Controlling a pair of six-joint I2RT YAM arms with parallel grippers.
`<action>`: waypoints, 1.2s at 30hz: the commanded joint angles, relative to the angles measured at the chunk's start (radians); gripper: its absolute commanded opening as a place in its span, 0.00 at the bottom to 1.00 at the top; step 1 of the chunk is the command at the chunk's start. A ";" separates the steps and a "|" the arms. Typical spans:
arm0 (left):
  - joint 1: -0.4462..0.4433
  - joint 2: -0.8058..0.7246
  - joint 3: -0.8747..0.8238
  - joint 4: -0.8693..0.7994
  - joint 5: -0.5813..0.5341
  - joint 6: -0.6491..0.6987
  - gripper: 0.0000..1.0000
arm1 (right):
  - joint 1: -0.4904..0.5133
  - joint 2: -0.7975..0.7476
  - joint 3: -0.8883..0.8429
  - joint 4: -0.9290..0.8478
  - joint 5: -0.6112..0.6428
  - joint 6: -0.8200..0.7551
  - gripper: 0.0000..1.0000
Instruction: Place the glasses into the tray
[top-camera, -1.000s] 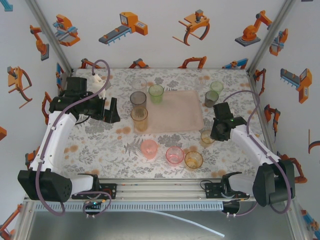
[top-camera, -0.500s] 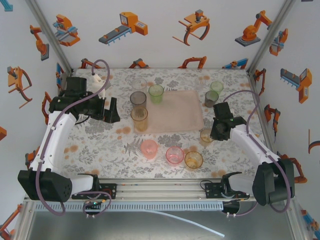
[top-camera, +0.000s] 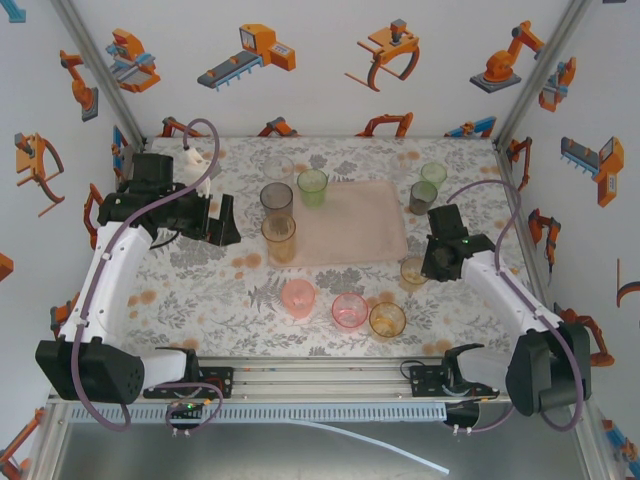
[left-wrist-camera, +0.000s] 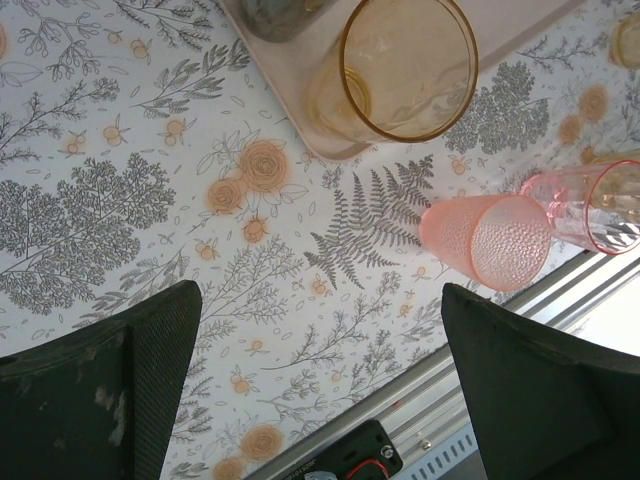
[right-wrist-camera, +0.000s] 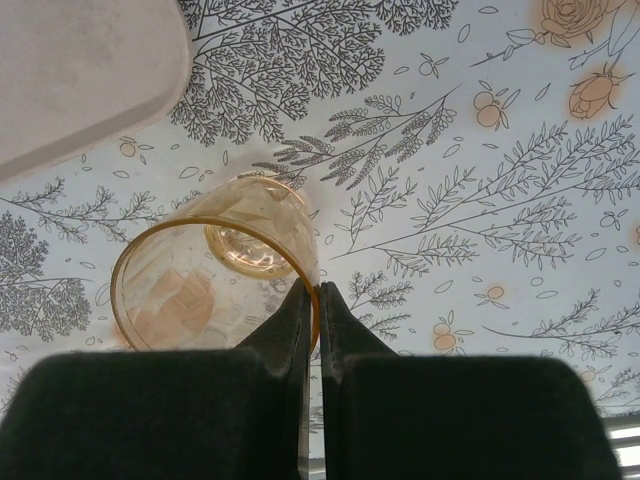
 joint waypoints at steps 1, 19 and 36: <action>0.003 0.005 0.041 -0.010 0.025 -0.013 0.97 | -0.006 -0.034 0.033 -0.031 0.004 -0.016 0.05; 0.005 -0.003 0.041 -0.012 0.018 -0.013 0.97 | -0.006 -0.069 0.094 -0.090 0.003 -0.045 0.06; 0.004 -0.015 0.033 -0.010 0.016 -0.010 0.97 | -0.005 -0.028 0.231 -0.133 -0.010 -0.092 0.06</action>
